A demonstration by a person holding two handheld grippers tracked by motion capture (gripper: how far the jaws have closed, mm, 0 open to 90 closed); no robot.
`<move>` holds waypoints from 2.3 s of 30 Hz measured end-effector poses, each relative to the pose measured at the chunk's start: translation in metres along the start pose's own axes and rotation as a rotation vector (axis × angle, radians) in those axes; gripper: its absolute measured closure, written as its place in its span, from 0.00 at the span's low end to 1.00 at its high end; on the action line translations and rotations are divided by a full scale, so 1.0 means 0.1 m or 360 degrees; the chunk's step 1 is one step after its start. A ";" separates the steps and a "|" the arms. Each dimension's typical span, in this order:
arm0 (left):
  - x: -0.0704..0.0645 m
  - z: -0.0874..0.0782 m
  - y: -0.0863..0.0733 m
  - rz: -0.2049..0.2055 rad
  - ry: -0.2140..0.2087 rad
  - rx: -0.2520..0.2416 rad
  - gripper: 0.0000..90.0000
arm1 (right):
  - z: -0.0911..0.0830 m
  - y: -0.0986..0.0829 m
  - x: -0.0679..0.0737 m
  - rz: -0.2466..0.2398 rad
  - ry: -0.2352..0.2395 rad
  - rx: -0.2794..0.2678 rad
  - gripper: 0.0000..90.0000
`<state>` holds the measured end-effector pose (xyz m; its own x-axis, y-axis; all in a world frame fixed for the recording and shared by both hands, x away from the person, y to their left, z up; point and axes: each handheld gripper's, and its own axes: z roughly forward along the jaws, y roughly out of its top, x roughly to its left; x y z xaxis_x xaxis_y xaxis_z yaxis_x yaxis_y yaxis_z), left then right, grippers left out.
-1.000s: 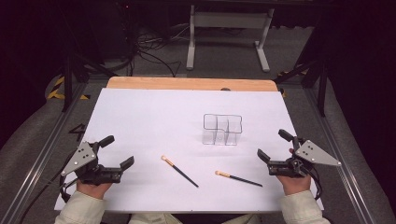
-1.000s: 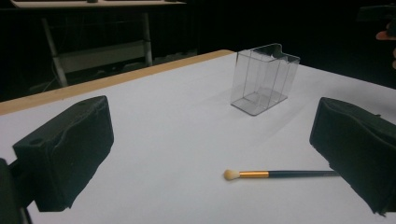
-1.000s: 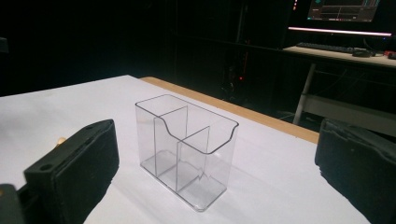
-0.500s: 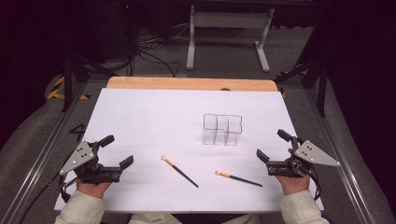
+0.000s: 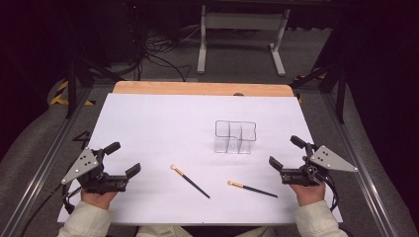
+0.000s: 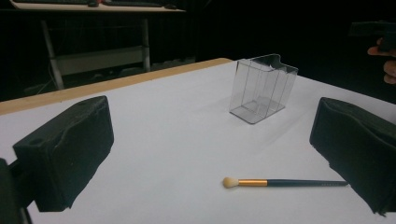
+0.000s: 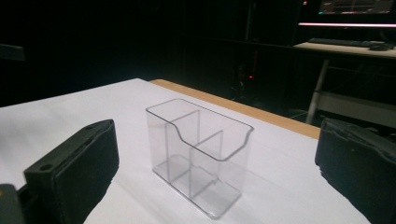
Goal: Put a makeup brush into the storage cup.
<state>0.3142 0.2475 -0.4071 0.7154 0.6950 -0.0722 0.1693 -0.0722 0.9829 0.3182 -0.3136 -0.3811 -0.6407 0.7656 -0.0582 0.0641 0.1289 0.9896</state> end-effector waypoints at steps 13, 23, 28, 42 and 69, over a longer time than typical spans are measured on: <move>0.00 0.02 -0.01 -0.0005 -0.0024 0.0016 0.00 | 0.30 0.13 0.26 -0.0036 0.0120 0.0052 0.00; 0.01 0.03 -0.01 0.0000 -0.0029 0.0019 0.00 | 0.47 0.22 0.44 -0.0053 0.0205 0.0041 0.00; 0.00 0.03 -0.01 0.0005 -0.0023 0.0023 0.00 | 0.59 0.21 0.55 -0.0023 0.0307 0.0043 0.00; 0.00 0.04 -0.03 0.0011 -0.0020 0.0043 0.00 | 0.79 0.36 0.73 -0.0092 0.0307 0.0160 0.01; 0.03 0.11 -0.05 0.0012 -0.0040 0.0166 0.00 | 1.22 0.71 0.88 -0.0276 0.0396 0.0884 0.09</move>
<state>0.3231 0.2423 -0.4143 0.7336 0.6760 -0.0702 0.2324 -0.1525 0.9606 0.3602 -0.1605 -0.3324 -0.8317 0.5436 -0.1131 0.2882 0.5968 0.7488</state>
